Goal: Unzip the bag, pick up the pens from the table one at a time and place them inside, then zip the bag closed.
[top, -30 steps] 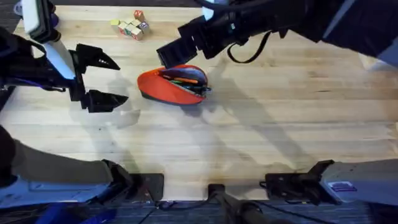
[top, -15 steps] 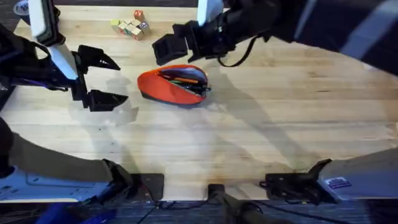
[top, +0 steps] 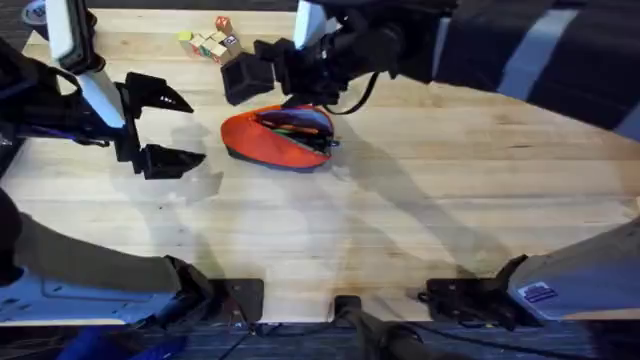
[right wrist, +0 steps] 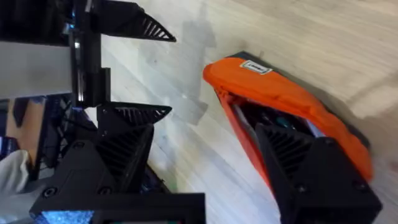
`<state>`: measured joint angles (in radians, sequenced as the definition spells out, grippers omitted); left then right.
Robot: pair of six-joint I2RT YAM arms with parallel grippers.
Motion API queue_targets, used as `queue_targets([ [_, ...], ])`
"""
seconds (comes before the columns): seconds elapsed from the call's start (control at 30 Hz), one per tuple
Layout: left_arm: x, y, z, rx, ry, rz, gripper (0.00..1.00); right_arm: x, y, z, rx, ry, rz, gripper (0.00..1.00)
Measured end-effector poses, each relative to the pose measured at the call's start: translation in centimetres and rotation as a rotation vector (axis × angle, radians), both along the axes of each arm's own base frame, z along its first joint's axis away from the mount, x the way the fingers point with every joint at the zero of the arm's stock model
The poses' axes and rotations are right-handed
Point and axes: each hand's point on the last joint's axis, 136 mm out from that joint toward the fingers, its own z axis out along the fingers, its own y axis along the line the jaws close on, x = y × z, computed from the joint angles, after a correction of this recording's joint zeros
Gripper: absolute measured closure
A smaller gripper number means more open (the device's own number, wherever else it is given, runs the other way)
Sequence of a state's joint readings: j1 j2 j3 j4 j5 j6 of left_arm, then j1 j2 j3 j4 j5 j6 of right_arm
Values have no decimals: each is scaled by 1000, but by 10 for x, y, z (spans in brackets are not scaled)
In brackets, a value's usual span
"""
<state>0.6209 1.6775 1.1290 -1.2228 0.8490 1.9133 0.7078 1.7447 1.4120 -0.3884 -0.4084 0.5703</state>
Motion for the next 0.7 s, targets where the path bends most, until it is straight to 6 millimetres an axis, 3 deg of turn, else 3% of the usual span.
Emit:
queue_targets([
  [0.5, 0, 0, 0, 1, -1, 0, 7, 1, 13, -50, -34, 171, -85, 5],
  [0.7, 0, 0, 0, 1, -2, -2, 7, 8, 28, -71, -22, 180, -88, 6],
])
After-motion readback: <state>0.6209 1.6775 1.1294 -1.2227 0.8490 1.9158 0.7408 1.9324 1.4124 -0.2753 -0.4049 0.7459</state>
